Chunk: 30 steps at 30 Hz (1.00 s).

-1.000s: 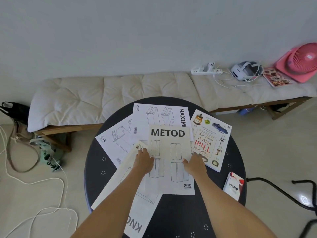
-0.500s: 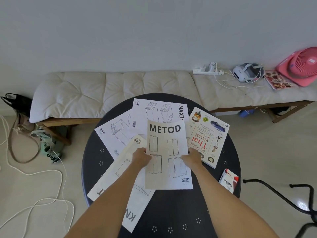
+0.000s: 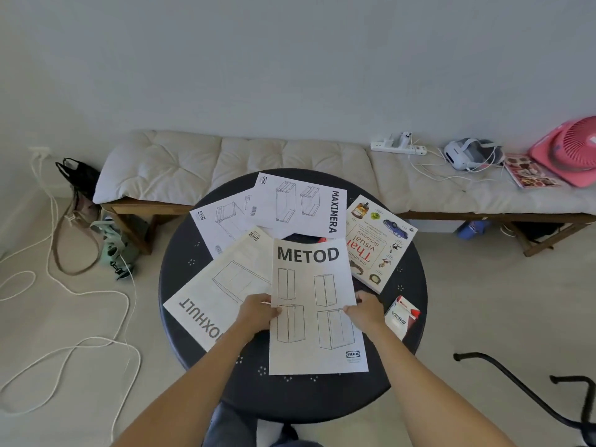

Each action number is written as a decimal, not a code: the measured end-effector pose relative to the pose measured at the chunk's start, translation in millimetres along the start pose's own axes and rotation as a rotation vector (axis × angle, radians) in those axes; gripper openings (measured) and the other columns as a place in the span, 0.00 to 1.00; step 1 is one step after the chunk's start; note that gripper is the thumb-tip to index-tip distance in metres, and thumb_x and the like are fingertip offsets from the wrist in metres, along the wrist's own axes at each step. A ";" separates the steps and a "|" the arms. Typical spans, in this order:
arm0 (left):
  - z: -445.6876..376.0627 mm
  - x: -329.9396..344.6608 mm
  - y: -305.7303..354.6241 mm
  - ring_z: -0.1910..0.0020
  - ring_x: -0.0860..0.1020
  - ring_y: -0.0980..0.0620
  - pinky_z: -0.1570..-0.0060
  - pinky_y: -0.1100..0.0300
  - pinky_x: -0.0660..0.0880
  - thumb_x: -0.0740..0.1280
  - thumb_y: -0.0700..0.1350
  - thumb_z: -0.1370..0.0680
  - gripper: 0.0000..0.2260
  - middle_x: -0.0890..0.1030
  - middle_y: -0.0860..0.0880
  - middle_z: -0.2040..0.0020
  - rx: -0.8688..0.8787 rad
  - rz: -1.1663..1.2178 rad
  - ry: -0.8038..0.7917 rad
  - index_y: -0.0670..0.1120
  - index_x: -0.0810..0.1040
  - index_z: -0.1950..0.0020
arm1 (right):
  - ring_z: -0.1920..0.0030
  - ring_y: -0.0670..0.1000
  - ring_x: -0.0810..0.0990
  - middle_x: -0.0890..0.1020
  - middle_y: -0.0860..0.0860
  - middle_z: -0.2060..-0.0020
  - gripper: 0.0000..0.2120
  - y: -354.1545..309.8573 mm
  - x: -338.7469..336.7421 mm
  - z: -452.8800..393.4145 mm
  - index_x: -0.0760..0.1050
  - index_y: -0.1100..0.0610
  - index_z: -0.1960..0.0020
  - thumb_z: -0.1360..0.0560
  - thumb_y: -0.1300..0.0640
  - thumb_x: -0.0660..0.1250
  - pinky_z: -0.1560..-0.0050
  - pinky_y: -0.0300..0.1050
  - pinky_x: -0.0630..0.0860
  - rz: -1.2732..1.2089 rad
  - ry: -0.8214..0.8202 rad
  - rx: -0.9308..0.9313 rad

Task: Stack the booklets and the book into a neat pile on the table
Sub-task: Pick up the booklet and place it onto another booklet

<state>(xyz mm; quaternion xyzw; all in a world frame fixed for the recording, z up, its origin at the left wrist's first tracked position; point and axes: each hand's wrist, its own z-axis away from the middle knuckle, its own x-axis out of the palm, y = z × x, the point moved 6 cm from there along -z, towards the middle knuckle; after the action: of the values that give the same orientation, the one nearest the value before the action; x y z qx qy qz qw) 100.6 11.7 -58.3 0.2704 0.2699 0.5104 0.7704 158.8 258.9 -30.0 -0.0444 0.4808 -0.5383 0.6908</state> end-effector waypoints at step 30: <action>36.5 7.7 -47.1 0.58 0.75 0.50 0.61 0.61 0.71 0.72 0.49 0.27 0.13 0.77 0.47 0.56 0.164 -0.624 0.282 0.44 0.73 0.51 | 0.50 0.54 0.82 0.81 0.54 0.46 0.12 41.1 11.0 29.4 0.71 0.56 0.46 0.26 0.56 0.69 0.62 0.43 0.78 0.478 0.155 -0.081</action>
<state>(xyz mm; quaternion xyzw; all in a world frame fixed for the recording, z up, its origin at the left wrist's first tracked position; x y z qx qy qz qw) 158.6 -2.0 -66.1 0.1628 0.4834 0.2590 0.8202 208.1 254.0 -44.9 0.0845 0.5504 -0.3418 0.7571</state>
